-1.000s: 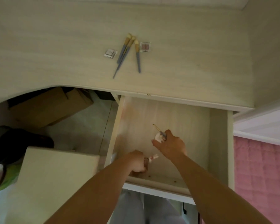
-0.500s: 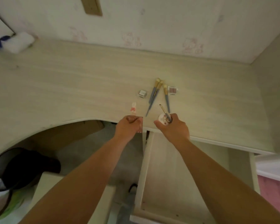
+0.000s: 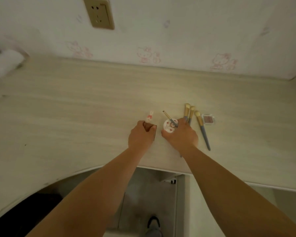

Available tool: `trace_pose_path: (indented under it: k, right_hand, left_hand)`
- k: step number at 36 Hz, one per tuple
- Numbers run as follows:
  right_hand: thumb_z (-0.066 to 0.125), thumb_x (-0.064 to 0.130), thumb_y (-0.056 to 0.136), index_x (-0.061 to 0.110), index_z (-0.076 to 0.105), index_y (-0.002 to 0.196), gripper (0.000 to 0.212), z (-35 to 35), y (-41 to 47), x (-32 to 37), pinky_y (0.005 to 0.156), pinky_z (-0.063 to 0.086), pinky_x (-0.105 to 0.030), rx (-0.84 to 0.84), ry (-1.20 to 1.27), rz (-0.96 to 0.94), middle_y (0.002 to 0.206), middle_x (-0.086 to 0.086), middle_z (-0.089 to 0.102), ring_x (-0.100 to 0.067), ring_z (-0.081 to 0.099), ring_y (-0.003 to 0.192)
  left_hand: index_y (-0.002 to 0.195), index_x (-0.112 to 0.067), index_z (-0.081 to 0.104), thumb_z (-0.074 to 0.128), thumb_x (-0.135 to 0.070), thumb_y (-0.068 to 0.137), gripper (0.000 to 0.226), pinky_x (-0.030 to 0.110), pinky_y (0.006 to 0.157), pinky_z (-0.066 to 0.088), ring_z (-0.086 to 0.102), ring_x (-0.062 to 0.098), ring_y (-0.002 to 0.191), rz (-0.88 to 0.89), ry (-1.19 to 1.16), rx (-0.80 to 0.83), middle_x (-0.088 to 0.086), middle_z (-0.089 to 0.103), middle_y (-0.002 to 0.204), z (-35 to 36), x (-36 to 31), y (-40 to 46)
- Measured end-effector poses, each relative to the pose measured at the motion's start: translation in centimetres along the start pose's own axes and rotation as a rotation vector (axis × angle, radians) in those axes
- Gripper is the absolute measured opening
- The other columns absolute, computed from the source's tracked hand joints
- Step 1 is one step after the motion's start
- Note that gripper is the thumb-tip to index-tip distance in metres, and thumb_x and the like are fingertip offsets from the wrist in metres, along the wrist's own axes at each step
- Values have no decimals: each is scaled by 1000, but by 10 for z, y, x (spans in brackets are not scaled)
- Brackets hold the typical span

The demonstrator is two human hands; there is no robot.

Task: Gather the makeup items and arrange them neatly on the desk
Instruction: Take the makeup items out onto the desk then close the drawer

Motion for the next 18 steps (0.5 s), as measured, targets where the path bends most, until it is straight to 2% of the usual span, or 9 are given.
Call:
trace_pose_path:
  k: [3, 7, 13, 18]
  right_hand:
    - [60, 65, 69, 21, 41, 118, 68, 11, -10, -1, 68, 38, -30, -39, -34, -14, 115, -1, 57, -28, 61, 98]
    - [56, 67, 70, 23, 37, 120, 70, 17, -8, 2, 66, 38, -31, -45, -116, -38, 117, -2, 53, -29, 61, 97]
    - [58, 63, 73, 25, 33, 125, 69, 11, 19, 7, 66, 39, -34, 3, -109, 43, 123, -4, 50, -30, 58, 104]
    - [61, 58, 74, 24, 33, 129, 71, 3, 38, 14, 69, 39, -33, 30, -74, 74, 117, -7, 54, -31, 56, 107]
  left_hand:
    - [113, -17, 55, 53, -47, 86, 40, 41, 86, 49, 58, 28, 100, 23, 94, -23, 5, 64, 105, -2, -1, 6]
    - [125, -15, 48, 53, -51, 85, 54, 40, 92, 39, 44, 29, 117, 80, 276, -94, 8, 54, 123, -2, -2, 17]
    - [127, -22, 47, 53, -54, 84, 55, 39, 95, 33, 35, 28, 121, 79, 291, -94, 6, 40, 130, 2, -1, 30]
    - [130, -22, 45, 52, -57, 84, 59, 40, 96, 31, 35, 27, 122, 37, 266, -120, 5, 39, 133, 6, -2, 36]
Point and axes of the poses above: each hand's wrist, its own y-axis towards the middle knuckle, its own z-axis out of the palm, x = y × z, the point moved 3 cm from there along y, towards the middle knuckle
